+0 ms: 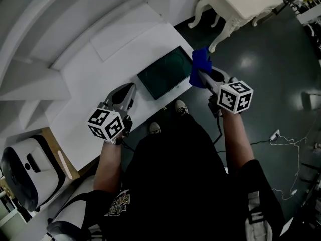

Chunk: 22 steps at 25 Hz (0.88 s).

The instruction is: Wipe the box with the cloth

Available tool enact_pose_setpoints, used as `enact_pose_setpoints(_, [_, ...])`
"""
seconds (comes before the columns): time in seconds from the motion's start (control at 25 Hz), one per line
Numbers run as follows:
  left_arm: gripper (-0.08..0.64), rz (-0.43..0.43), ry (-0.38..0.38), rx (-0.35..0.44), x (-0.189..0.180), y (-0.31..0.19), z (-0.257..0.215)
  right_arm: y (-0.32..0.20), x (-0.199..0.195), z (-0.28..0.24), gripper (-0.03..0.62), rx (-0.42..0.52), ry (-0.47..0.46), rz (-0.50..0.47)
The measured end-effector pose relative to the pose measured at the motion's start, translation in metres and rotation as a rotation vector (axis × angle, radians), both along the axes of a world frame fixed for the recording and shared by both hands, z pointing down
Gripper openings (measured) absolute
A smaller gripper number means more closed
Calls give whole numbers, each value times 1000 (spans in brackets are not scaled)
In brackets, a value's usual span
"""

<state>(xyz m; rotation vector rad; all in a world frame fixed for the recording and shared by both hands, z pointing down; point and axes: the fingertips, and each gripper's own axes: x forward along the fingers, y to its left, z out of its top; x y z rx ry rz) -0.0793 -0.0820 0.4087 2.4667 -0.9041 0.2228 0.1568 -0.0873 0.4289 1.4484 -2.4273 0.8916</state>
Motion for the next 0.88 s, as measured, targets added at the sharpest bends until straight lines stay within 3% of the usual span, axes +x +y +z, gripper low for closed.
enact_pose_setpoints(0.52, [0, 197, 17, -21, -7, 44, 11, 82, -50, 3, 91, -2, -8, 106])
enact_pose_setpoints(0.88, [0, 264, 29, -29, -15, 65, 14, 119, -78, 11, 91, -27, 1, 130])
